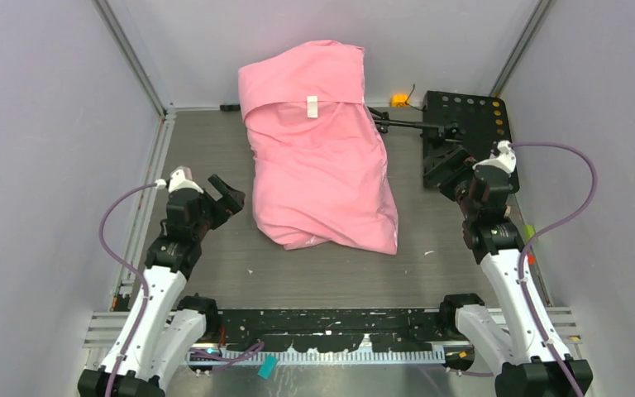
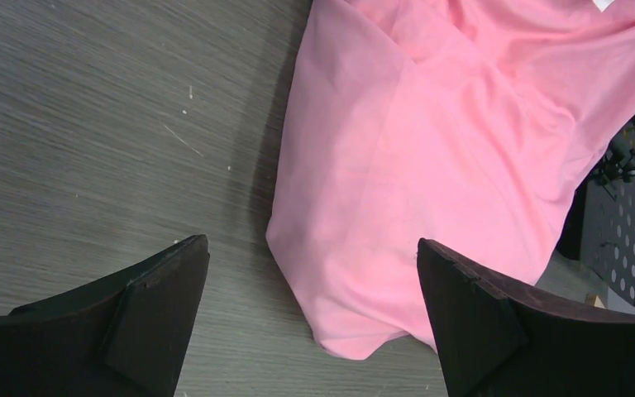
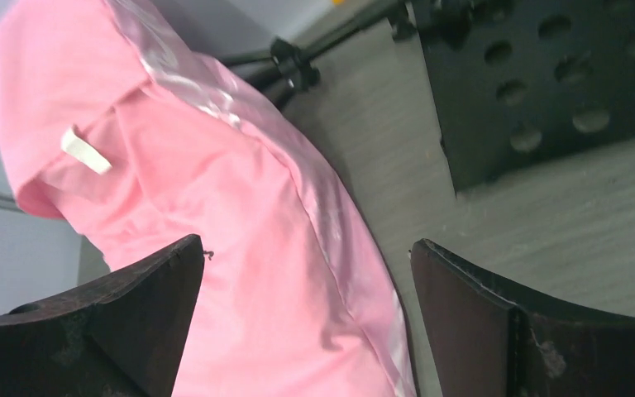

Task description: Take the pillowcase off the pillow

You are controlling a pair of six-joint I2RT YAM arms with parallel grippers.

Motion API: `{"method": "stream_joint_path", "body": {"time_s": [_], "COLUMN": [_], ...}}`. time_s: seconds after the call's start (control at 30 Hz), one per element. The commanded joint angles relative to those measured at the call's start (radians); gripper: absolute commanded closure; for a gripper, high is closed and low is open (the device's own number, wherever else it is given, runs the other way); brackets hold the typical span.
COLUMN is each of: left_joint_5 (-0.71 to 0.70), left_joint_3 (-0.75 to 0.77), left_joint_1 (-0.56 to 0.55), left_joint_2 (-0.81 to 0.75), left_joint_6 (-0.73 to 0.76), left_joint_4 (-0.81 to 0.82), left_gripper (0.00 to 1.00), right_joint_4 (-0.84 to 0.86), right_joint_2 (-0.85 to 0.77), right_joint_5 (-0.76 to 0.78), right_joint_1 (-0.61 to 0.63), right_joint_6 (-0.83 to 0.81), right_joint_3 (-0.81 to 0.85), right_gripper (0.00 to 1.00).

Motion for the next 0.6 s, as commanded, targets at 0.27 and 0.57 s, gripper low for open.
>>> {"method": "stream_joint_path", "body": {"time_s": [0.27,0.57], "left_joint_5": [0.240,0.342], "left_joint_3": [-0.122,-0.138], "left_joint_1": [0.004,0.003], "left_joint_2": [0.153,0.274], "left_joint_6": [-0.041,-0.084], "left_joint_4": [0.249,0.351], "left_gripper": [0.05,0.16], "right_joint_4": [-0.069,0.052], "right_joint_2": [0.265,0.604], "right_joint_5": [-0.346,-0.280], "right_joint_1": [0.000,0.140], "right_joint_6": [0.023,0.002], "right_joint_3": [0.019,0.176], "right_gripper": [0.02,0.08]}}
